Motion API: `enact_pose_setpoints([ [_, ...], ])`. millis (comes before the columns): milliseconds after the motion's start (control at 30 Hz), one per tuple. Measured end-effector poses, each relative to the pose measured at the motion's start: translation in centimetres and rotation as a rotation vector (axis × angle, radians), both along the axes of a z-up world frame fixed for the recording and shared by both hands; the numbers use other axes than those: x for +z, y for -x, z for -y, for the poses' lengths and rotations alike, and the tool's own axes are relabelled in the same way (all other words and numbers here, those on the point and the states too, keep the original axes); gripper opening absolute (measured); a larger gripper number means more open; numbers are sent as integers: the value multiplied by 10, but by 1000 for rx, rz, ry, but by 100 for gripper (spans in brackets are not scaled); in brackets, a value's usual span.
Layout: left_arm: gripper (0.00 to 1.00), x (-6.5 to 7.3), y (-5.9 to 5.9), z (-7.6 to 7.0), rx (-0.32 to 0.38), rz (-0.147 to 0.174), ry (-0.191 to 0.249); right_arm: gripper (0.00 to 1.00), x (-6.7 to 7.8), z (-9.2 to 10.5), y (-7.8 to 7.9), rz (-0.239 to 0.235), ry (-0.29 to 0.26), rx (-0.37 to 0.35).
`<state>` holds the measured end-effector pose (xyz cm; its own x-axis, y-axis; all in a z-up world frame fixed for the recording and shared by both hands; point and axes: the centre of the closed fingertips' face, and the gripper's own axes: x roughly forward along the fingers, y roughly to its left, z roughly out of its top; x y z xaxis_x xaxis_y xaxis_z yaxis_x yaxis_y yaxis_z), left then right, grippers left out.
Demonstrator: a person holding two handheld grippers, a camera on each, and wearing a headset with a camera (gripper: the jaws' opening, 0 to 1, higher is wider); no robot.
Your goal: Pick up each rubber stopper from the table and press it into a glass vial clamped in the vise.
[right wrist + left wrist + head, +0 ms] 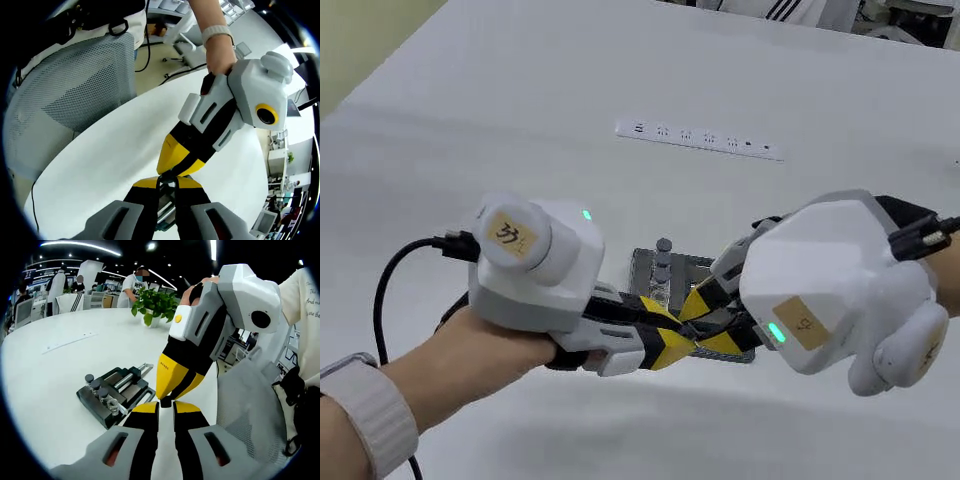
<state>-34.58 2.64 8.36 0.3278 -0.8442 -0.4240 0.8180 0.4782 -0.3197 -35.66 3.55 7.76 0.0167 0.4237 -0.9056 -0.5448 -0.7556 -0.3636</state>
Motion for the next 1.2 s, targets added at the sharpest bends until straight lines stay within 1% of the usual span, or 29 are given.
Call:
enact_pose_setpoints([
  [67,6,-1,1,0,-4,-3,-1,7,0,0,1,-6,0,0],
  [200,6,-1,2,1,-9,-9,-1,7,-1,0,3,1,3,15],
  [300,6,-1,4,1,-12,-16,-3,7,-2,0,4,-7,5,12],
  [333,6,-2,3,1,-12,-12,-7,7,-2,0,4,-7,4,10],
  [400,5,-2,4,1,-13,-19,-5,7,-3,1,5,-15,7,4],
  [433,5,-2,4,1,-11,-12,-6,7,-2,0,5,-15,5,0],
  [500,5,-2,5,1,-10,-19,-1,7,-2,0,6,-32,3,-13],
  [600,5,-1,6,1,-7,-6,-1,8,-1,1,4,-63,-3,-60],
  [633,5,-1,5,1,-6,2,-3,10,-1,1,3,-100,-11,-113],
  [667,5,-2,5,0,-11,6,-9,12,1,0,3,-129,-23,-140],
  [700,5,-2,6,0,-17,24,-24,14,4,-1,3,-170,-43,-172],
  [733,5,-3,6,0,-20,30,-28,14,6,-2,4,-205,-54,-197],
  [767,5,-2,7,0,-24,38,-31,14,9,-2,4,-246,-66,-235],
  [800,5,-2,7,0,-24,58,-38,15,13,-4,5,-308,-88,-291],
  [833,5,-2,7,-1,-31,75,-50,15,15,-6,7,-358,-98,-320],
  [867,5,-2,8,0,-37,88,-61,15,18,-6,7,-398,-108,-347],
  [900,5,-1,9,0,-41,99,-61,15,20,-8,7,-427,-126,-369],
  [967,5,0,9,0,-48,119,-68,16,21,-7,8,-488,-127,-409],
  [1000,5,0,9,0,-52,133,-75,16,21,-7,7,-502,-133,-419],
  [1033,5,1,9,0,-58,152,-80,16,21,-6,8,-532,-127,-442],
  [1067,5,2,9,0,-60,157,-81,16,20,-6,8,-539,-129,-449],
  [1100,5,2,9,-1,-62,169,-86,16,20,-6,8,-558,-134,-463],
  [1133,5,2,9,-1,-65,179,-90,17,19,-5,9,-575,-128,-476],
  [1200,5,2,9,-2,-68,189,-95,16,17,-3,7,-568,-126,-483],
])
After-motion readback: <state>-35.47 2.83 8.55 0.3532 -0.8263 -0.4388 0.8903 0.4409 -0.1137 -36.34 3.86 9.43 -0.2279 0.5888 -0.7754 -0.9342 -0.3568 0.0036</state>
